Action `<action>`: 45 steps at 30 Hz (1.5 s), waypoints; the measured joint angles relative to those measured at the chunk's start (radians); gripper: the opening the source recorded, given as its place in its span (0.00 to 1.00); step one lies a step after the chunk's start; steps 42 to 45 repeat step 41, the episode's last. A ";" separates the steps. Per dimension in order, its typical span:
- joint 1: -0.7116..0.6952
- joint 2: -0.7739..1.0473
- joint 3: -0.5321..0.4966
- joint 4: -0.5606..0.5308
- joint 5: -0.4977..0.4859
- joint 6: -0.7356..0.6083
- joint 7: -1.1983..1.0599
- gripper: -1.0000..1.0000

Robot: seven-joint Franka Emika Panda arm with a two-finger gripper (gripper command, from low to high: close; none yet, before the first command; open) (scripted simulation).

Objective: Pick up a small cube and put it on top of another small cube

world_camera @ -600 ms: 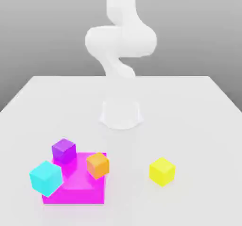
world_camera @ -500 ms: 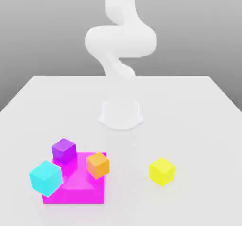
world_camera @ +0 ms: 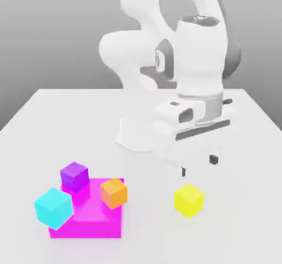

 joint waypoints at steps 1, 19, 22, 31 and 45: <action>-0.004 0.037 0.000 -0.010 -0.011 0.029 -0.001 0.50; 0.034 0.179 -0.036 -0.002 -0.049 0.143 0.019 0.00; 0.034 0.072 -0.028 -0.020 -0.020 0.054 -0.002 0.00; -0.214 -0.213 -0.214 0.041 -0.079 -0.289 0.087 0.00; -0.271 -0.091 -0.260 0.029 -0.066 -0.157 0.088 1.00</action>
